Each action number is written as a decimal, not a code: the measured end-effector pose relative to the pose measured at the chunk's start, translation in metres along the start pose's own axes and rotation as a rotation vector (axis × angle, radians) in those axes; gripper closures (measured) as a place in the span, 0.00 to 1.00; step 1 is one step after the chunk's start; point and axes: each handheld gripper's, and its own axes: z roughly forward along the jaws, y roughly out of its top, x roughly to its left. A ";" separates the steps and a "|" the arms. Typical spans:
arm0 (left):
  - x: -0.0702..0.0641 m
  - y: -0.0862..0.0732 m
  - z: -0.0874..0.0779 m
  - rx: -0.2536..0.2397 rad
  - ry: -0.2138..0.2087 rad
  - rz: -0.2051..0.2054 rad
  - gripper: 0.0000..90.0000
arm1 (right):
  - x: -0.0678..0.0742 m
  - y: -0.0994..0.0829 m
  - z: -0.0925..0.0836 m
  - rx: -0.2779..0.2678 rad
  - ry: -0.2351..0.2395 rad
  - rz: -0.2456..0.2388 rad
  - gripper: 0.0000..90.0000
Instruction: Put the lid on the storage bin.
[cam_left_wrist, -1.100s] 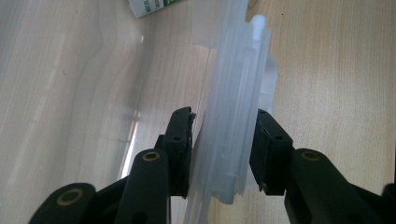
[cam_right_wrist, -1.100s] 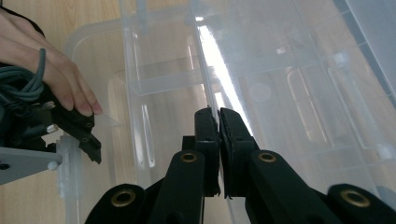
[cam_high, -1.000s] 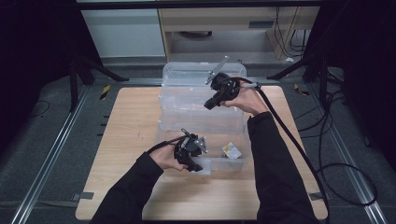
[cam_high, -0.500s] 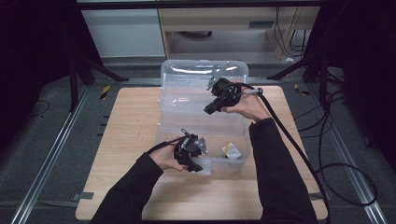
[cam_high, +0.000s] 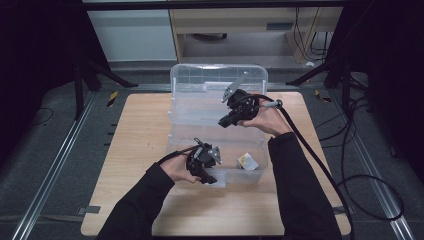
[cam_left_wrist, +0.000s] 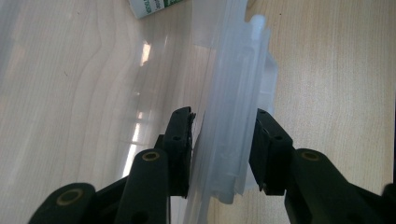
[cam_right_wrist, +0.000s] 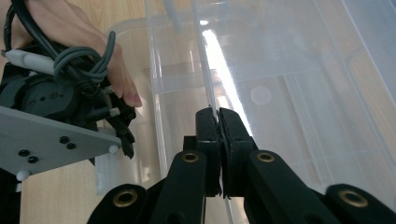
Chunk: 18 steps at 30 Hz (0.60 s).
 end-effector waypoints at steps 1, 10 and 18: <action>0.000 0.000 0.000 0.000 0.000 0.000 0.69 | 0.001 0.000 0.000 0.000 0.003 0.001 0.98; 0.000 0.000 0.000 -0.003 0.004 0.007 0.69 | 0.010 -0.007 0.001 -0.016 0.007 -0.003 0.98; -0.001 -0.001 -0.001 -0.006 0.004 0.020 0.68 | 0.017 -0.011 0.002 -0.020 0.005 -0.008 0.98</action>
